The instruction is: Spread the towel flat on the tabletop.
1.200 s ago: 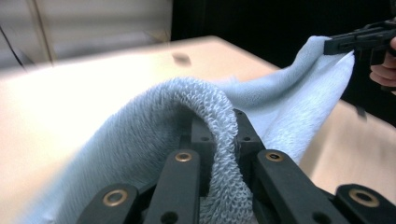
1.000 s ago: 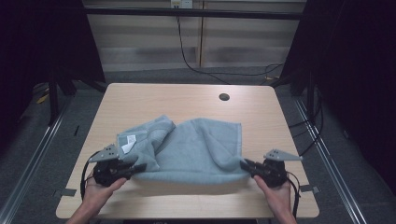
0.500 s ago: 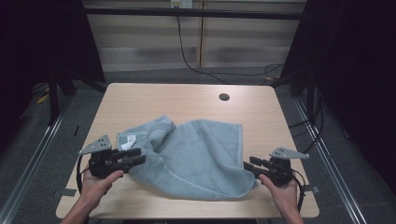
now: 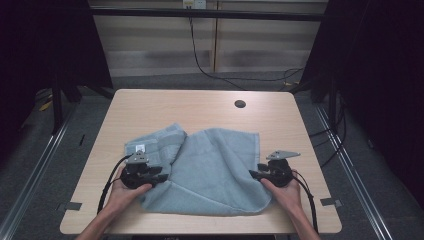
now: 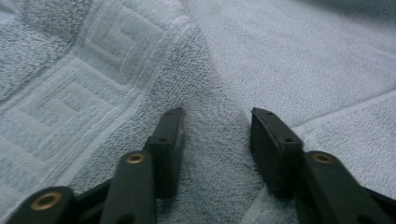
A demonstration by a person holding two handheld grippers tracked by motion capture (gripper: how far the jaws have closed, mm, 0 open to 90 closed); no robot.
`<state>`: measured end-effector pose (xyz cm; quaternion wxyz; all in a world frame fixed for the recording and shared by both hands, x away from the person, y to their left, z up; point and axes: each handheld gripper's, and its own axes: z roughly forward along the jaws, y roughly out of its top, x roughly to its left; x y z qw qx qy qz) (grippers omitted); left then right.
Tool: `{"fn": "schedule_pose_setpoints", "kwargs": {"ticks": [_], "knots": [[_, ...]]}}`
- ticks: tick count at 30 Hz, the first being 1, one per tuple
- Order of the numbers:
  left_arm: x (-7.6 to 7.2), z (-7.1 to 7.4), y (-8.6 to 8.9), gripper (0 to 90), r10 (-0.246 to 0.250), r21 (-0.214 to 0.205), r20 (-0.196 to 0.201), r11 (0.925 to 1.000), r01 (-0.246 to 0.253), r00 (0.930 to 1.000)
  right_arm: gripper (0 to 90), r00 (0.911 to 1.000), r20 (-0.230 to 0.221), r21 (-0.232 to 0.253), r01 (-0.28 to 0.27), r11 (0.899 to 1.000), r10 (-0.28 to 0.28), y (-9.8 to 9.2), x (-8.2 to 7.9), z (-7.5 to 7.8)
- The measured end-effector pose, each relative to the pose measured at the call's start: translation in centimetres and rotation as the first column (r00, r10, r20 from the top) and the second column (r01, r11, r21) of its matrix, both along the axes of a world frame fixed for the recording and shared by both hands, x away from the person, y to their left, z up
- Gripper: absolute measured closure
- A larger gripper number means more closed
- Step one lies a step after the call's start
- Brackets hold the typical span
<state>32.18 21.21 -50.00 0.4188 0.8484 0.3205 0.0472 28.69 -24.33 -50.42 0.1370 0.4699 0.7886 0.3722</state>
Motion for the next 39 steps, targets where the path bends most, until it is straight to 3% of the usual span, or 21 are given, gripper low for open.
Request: {"fn": "schedule_pose_setpoints", "kwargs": {"ticks": [1,2,5,7,11,15,19,20,21,23,25,26,27,29,32,34,35,36,37,38,39], "knots": [[0.0,0.0,0.0,59.6,-0.004,0.004,0.005,1.0000,0.004,1.0000,53.1,0.9995,0.027,-0.053,-0.014,0.999,0.015,0.5,-0.3,0.0],[-0.1,-0.1,0.0,61.8,-0.010,0.015,0.016,0.9998,0.009,0.9998,74.6,0.9991,0.015,-0.064,-0.039,0.997,0.040,0.7,-0.4,0.2],[-0.2,0.0,0.1,62.2,-0.011,0.040,0.033,0.9992,0.009,0.9994,86.3,0.9988,0.010,-0.076,-0.047,0.996,0.047,0.6,-0.3,0.3],[-0.3,0.0,0.3,62.1,-0.012,0.036,0.030,0.9993,0.011,0.9995,86.8,0.9997,0.009,-0.103,-0.021,0.994,0.022,0.1,0.1,0.5],[-0.4,-0.1,0.8,62.1,-0.011,0.019,0.016,0.9998,0.011,0.9998,86.8,0.9981,0.017,-0.068,0.060,0.996,-0.059,-2.3,1.3,1.1],[-1.0,0.0,1.2,62.0,0.003,0.001,-0.007,1.0000,-0.003,1.0000,85.6,0.9929,0.062,-0.043,0.104,0.994,-0.102,-4.0,2.6,2.4],[-1.8,0.2,1.2,61.0,0.003,0.009,-0.017,1.0000,-0.003,0.9998,69.5,0.9856,0.075,0.003,0.152,0.988,-0.152,-4.5,2.7,2.9],[-2.1,0.3,1.3,61.0,-0.002,0.010,-0.029,0.9999,0.003,0.9996,69.5,0.9856,0.075,0.003,0.152,0.988,-0.152,-4.5,2.7,2.9],[-2.4,0.4,1.4,60.4,-0.010,0.008,-0.038,0.9999,0.011,0.9992,63.4,0.9830,0.096,0.024,0.155,0.988,-0.157,-4.2,2.0,3.3],[-3.1,0.6,1.5,60.2,-0.025,0.010,-0.051,0.9996,0.026,0.9984,61.8,0.9836,0.105,0.033,0.144,0.989,-0.146,-3.9,1.5,3.5],[-3.7,1.0,1.8,60.0,-0.043,0.003,-0.050,0.9991,0.043,0.9978,60.3,0.9903,0.103,0.044,0.089,0.995,-0.093,-2.7,-0.2,3.9],[-3.9,1.3,2.0,59.6,-0.049,-0.009,-0.045,0.9988,0.048,0.9978,60.3,0.9918,0.102,0.057,0.070,0.996,-0.076,-2.3,-0.8,4.0],[-3.8,2.1,2.5,59.4,-0.037,-0.047,-0.027,0.9982,0.036,0.9989,59.9,0.9933,0.102,0.073,0.049,0.996,-0.056,-1.9,-1.4,3.9],[-3.2,2.9,3.0,59.9,-0.016,-0.083,-0.012,0.9964,0.015,0.9998,60.1,0.9961,0.082,0.095,0.023,0.995,-0.031,-1.1,-2.7,3.7],[-2.2,3.6,3.3,61.2,0.010,-0.083,0.016,0.9965,-0.009,0.9998,60.0,0.9981,0.061,0.077,-0.007,0.997,0.002,-0.2,-3.8,3.3],[-0.3,3.7,3.5,64.7,0.049,-0.084,0.028,0.9954,-0.046,0.9984,60.2,0.9989,0.013,0.077,-0.046,0.996,0.045,0.9,-5.2,2.6],[-0.3,3.7,3.5,65.2,0.049,-0.084,0.028,0.9954,-0.046,0.9984,60.2,0.9981,-0.007,0.079,-0.060,0.995,0.061,1.2,-5.5,2.4],[1.0,3.2,3.8,65.4,0.087,-0.086,0.028,0.9928,-0.084,0.9958,60.3,0.9967,-0.025,0.082,-0.074,0.994,0.076,1.5,-5.8,2.2],[1.0,3.2,3.8,64.4,0.087,-0.086,0.028,0.9928,-0.084,0.9958,59.9,0.9951,-0.037,0.085,-0.088,0.992,0.092,1.7,-6.2,2.1],[1.6,2.7,3.9,62.4,0.114,-0.071,0.014,0.9911,-0.113,0.9934,59.2,0.9937,-0.045,0.083,-0.098,0.992,0.102,1.9,-6.5,1.9],[2.3,1.3,3.9,60.1,0.132,-0.050,-0.026,0.9899,-0.133,0.9910,58.3,0.9931,-0.046,0.076,-0.105,0.992,0.108,2.0,-6.7,1.7]]}}
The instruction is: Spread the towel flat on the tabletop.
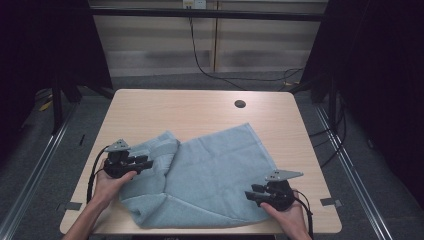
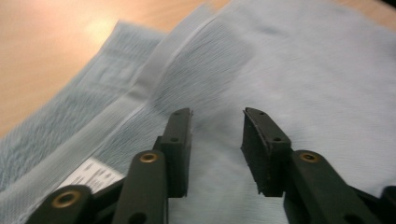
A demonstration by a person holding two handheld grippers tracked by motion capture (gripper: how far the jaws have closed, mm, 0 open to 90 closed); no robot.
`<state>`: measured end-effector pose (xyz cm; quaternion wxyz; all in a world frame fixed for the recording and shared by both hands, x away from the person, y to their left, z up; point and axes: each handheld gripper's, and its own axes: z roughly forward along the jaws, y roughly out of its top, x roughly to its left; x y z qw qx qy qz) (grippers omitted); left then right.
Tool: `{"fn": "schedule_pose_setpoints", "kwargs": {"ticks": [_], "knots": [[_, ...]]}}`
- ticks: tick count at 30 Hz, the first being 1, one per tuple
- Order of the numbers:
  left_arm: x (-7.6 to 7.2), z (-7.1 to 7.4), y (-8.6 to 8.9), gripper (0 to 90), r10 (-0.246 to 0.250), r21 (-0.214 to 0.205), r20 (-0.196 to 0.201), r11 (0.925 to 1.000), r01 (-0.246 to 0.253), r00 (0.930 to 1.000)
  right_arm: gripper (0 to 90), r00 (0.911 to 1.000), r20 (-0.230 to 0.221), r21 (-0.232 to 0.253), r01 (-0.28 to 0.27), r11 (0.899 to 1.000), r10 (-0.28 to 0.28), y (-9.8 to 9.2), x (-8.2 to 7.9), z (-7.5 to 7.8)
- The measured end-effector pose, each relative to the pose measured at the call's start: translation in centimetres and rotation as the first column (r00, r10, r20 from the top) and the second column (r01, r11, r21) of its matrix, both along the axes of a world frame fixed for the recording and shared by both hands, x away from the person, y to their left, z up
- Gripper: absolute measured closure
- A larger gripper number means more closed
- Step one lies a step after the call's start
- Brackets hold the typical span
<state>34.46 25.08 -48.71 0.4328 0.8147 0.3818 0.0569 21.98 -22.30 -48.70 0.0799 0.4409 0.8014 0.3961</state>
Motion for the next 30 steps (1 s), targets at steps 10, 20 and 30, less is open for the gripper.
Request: {"fn": "schedule_pose_setpoints", "kwargs": {"ticks": [10,20,30], "knots": [[-0.5,-1.4,-0.3,58.6,-0.023,0.043,0.012,0.9988,0.022,0.9997,61.7,0.9997,0.016,-0.067,0.018,0.998,-0.017,0.2,1.7,-1.2],[-1.8,-1.0,-1.3,51.3,-0.101,0.011,-0.043,0.9947,0.102,0.9939,60.4,0.9938,0.042,-0.118,0.107,0.987,-0.102,-2.2,8.0,-1.4],[-3.9,-1.2,-2.4,53.1,-0.169,0.008,-0.027,0.9854,0.170,0.9852,60.5,0.9854,0.064,-0.114,0.164,0.980,-0.158,-3.2,12.3,-1.7]]}}
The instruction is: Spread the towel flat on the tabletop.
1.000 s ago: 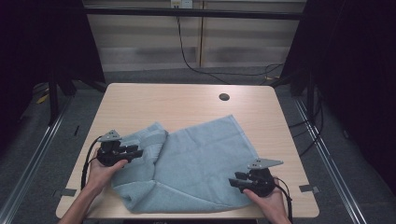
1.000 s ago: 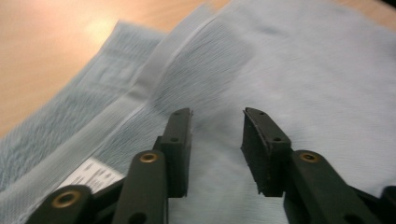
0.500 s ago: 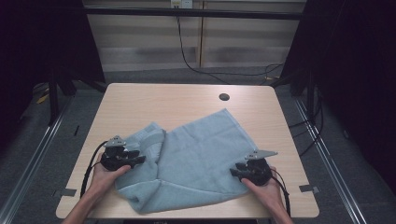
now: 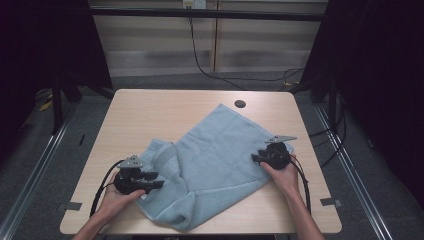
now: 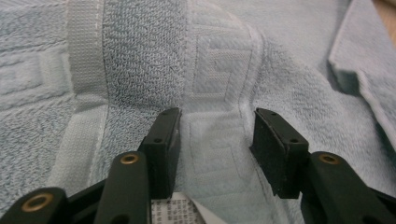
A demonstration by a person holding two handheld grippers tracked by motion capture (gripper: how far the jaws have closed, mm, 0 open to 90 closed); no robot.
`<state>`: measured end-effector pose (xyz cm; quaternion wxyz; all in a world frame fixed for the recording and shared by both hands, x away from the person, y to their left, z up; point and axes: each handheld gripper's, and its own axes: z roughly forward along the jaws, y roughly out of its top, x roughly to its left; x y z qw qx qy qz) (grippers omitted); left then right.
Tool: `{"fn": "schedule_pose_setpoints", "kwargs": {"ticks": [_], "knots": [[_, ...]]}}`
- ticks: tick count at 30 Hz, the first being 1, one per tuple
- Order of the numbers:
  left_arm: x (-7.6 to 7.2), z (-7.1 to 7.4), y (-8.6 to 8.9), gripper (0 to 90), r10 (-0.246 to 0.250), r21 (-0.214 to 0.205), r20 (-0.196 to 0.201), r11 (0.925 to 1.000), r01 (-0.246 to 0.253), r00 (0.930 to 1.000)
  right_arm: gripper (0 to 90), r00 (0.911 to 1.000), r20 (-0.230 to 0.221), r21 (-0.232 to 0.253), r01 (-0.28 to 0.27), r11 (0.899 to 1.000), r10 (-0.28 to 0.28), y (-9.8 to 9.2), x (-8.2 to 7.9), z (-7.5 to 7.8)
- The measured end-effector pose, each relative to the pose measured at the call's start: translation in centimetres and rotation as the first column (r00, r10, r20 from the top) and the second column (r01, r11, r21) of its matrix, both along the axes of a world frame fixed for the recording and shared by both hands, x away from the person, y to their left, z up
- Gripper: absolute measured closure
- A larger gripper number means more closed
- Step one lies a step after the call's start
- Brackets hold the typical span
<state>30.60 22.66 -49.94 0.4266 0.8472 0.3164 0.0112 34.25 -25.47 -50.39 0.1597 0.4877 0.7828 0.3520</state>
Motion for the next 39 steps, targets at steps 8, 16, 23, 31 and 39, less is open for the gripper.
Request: {"fn": "schedule_pose_setpoints", "kwargs": {"ticks": [8,16,23,31,39], "knots": [[-2.7,0.4,-1.2,87.3,-0.111,0.032,-0.037,0.9931,0.113,0.9931,60.9,0.9982,0.040,-0.017,0.045,0.999,-0.045,-0.1,1.8,-0.4],[-3.3,1.9,-1.8,81.5,-0.172,-0.052,-0.024,0.9840,0.171,0.9848,52.3,0.9999,0.016,-0.004,0.006,1.000,-0.006,0.9,1.5,0.3],[0.4,2.0,-0.2,56.4,0.024,-0.073,0.008,0.9971,-0.023,0.9997,52.6,0.9697,0.061,0.092,-0.241,0.966,0.237,7.5,-3.4,3.4],[1.5,0.3,-2.1,58.1,-0.040,-0.007,0.004,0.9992,0.040,0.9992,50.4,0.9324,0.019,0.132,-0.360,0.924,0.361,11.9,-5.0,2.6],[1.0,0.2,-2.5,87.1,-0.065,-0.033,0.000,0.9973,0.065,0.9979,50.0,0.8531,0.003,0.190,-0.513,0.837,0.522,17.0,-7.5,2.0]]}}
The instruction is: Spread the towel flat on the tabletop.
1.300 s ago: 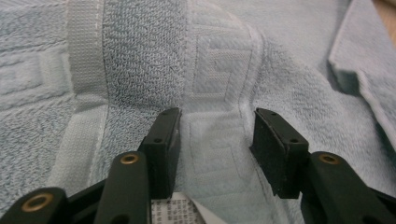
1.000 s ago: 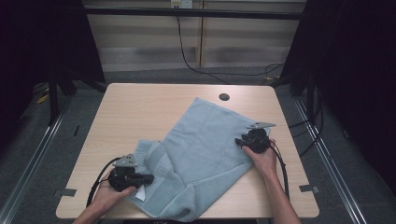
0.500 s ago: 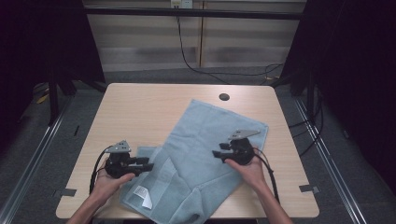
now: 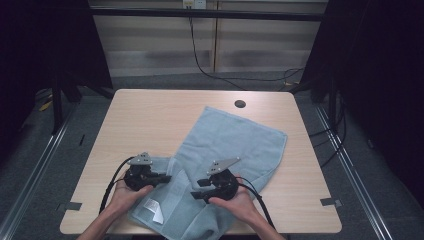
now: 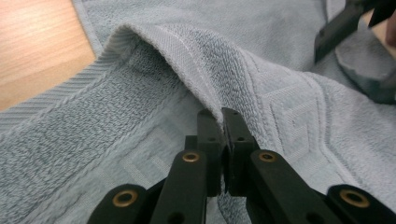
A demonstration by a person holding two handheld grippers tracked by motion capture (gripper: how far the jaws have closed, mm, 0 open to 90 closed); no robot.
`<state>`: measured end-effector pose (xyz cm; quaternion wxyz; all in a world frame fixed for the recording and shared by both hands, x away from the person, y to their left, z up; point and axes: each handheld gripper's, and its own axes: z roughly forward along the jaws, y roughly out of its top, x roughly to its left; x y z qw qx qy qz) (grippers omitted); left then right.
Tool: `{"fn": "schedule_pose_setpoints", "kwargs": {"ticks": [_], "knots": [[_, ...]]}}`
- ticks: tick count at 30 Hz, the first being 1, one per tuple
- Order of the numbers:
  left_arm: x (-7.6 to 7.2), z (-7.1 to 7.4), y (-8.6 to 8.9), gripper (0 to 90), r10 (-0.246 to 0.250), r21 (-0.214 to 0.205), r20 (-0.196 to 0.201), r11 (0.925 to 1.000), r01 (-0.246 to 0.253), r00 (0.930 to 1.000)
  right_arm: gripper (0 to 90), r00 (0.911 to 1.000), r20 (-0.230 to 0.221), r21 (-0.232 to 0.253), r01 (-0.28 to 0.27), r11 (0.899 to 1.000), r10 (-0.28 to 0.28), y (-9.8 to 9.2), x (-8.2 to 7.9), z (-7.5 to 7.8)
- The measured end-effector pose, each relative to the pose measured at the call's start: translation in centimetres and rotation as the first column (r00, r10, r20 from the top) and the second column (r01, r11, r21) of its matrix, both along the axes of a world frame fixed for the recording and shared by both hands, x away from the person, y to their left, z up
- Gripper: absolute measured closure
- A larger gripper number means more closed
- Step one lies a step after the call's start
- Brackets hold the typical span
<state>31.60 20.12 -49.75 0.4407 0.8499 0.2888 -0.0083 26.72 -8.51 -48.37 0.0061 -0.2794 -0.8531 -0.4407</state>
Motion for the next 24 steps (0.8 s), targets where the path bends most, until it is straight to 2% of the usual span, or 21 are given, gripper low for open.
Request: {"fn": "schedule_pose_setpoints", "kwargs": {"ticks": [2,4,6,7,9,12,13,14,17,20,21,22,24], "knots": [[0.1,0.0,0.1,86.3,0.004,-0.020,-0.012,0.9998,-0.004,0.9999,52.3,1.0000,-0.002,-0.005,-0.004,1.000,0.004,0.3,-0.1,-0.1],[0.1,0.0,0.1,82.5,0.013,-0.032,-0.013,0.9994,-0.014,0.9998,64.2,0.9998,-0.004,-0.025,-0.020,0.999,0.019,0.8,0.0,-0.7],[0.1,0.2,0.5,70.6,0.058,-0.048,0.000,0.9972,-0.058,0.9983,80.8,0.9997,0.020,-0.047,-0.016,0.999,0.017,1.1,0.2,-1.1],[0.2,0.3,0.7,66.4,0.069,-0.058,0.005,0.9959,-0.069,0.9976,83.8,0.9999,0.008,-0.033,-0.014,0.999,0.015,1.0,0.4,-1.1],[0.3,0.5,1.4,61.9,0.122,-0.087,0.014,0.9890,-0.120,0.9925,84.8,0.9999,0.015,-0.036,0.005,0.999,-0.005,0.5,0.7,-0.9],[0.5,0.4,2.3,63.1,0.167,-0.099,0.027,0.9814,-0.164,0.9855,84.5,0.9996,0.018,-0.049,0.023,0.999,-0.023,-0.7,1.2,-0.8],[0.6,0.3,2.4,64.5,0.172,-0.097,0.020,0.9809,-0.169,0.9850,83.9,0.9993,0.014,-0.051,0.035,0.998,-0.034,-1.5,1.6,-0.9],[0.6,0.2,2.4,65.4,0.167,-0.089,0.014,0.9822,-0.165,0.9858,83.3,0.9987,0.020,-0.058,0.048,0.997,-0.047,-2.1,1.9,-0.9],[0.7,-0.4,1.9,67.6,0.150,-0.028,0.015,0.9884,-0.149,0.9886,79.8,0.9934,0.020,-0.073,0.114,0.991,-0.113,-4.0,2.8,-1.2],[0.4,-0.8,0.7,67.0,0.114,0.008,0.024,0.9935,-0.114,0.9932,75.8,0.9806,0.027,-0.091,0.196,0.976,-0.194,-5.7,3.6,-1.2],[0.3,-0.9,0.4,67.1,0.096,0.017,0.030,0.9952,-0.097,0.9949,71.3,0.9759,0.038,-0.090,0.217,0.972,-0.215,-6.0,3.7,-0.9],[0.1,-1.0,0.0,67.4,0.074,0.019,0.038,0.9970,-0.075,0.9965,66.8,0.9696,0.050,-0.082,0.243,0.967,-0.239,-6.2,3.6,-0.4],[-0.2,-1.0,-0.2,70.1,0.059,0.029,0.050,0.9977,-0.060,0.9970,66.6,0.9692,0.078,-0.024,0.236,0.971,-0.234,-6.3,3.1,0.9]]}}
